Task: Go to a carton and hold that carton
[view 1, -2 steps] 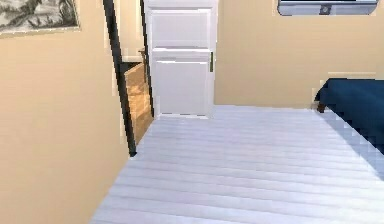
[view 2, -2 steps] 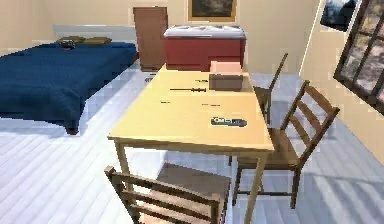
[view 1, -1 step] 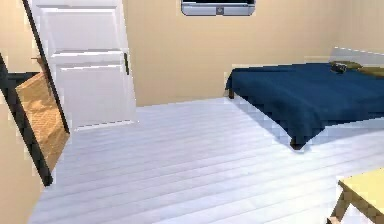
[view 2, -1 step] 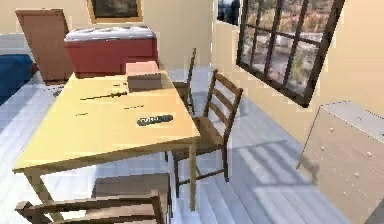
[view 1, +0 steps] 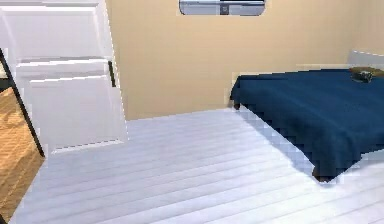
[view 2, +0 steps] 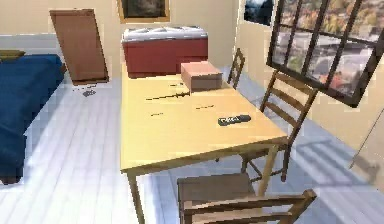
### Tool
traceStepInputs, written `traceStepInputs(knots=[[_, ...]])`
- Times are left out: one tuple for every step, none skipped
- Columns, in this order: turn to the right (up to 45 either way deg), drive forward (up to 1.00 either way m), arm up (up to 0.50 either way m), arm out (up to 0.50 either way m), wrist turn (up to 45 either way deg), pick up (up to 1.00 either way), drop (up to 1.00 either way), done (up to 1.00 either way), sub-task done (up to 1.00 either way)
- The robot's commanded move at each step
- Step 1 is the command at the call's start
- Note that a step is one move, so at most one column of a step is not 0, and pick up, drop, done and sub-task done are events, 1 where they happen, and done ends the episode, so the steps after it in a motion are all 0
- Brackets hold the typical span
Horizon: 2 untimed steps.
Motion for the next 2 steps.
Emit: traceStepInputs(knots=[[39.0, 0.0, 0.0, 0.0, 0.0, 0.0, 0.0, 0.0, 0.0], [0.0, 0.7, 0.0, 0.0, 0.0, 0.0, 0.0, 0.0, 0.0]])
